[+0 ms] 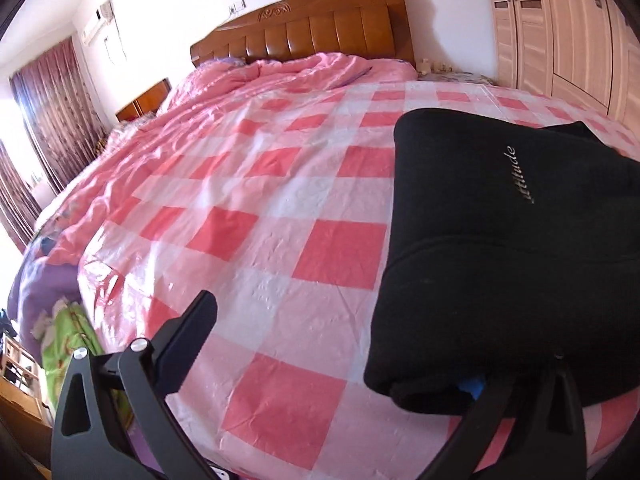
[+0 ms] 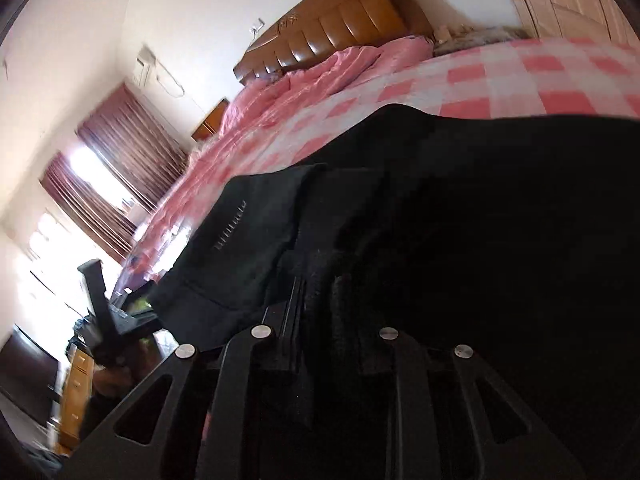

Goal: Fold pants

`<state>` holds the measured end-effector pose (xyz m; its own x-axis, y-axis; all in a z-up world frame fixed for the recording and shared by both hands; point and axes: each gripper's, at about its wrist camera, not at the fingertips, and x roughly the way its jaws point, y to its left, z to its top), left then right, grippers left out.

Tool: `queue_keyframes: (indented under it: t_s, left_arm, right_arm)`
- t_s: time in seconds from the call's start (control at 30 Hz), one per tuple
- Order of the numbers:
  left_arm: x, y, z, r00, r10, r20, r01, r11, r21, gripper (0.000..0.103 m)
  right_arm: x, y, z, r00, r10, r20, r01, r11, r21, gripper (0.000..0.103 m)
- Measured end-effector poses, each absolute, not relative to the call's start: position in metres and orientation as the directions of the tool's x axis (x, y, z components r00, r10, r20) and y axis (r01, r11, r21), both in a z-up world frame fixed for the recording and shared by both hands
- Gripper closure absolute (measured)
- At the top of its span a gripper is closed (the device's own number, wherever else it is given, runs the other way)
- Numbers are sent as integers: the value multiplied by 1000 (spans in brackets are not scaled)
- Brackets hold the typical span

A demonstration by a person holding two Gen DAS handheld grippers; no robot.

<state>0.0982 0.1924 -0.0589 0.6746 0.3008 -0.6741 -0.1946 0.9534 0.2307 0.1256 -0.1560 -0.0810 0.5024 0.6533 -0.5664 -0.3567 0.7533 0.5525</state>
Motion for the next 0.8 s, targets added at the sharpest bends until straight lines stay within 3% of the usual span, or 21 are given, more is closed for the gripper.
queue_keyframes:
  t_s: [0.1,0.3,0.47,0.57,0.67,0.73,0.8]
  left_arm:
    - [99,194,-58,670,303,-677,-193,953,235,1]
    - [96,207,-53,688,263,-676,-244,962,126,1]
    - [91,237,-58,692,141,-708,-293,951,-97,1]
    - [89,250,-73,678,64,-732,-297,935,-193,1]
    - [86,237,-70,685,107,-720,-257,961,-103,1]
    - [84,227,-64,685,161,-710,-229,973,0,1]
    - [80,211,-58,691,236,-683,-185,971,148,1]
  right_arm:
    - [124,-145,-76,514,627,-585,-381,778,499,83]
    - [128,-140,-70,516,646,-563,-396,763,511,83]
    - [133,-124,-66,502,672,-545,-413,740,531,83]
    - [139,-114,-85,475,645,-599,-383,764,519,82]
    - [142,-123,-91,466,642,-609,-339,765,547,78]
    - [141,-127,-90,467,618,-633,-320,785,530,56]
    - [137,-133,-86,471,609,-638,-308,791,528,54]
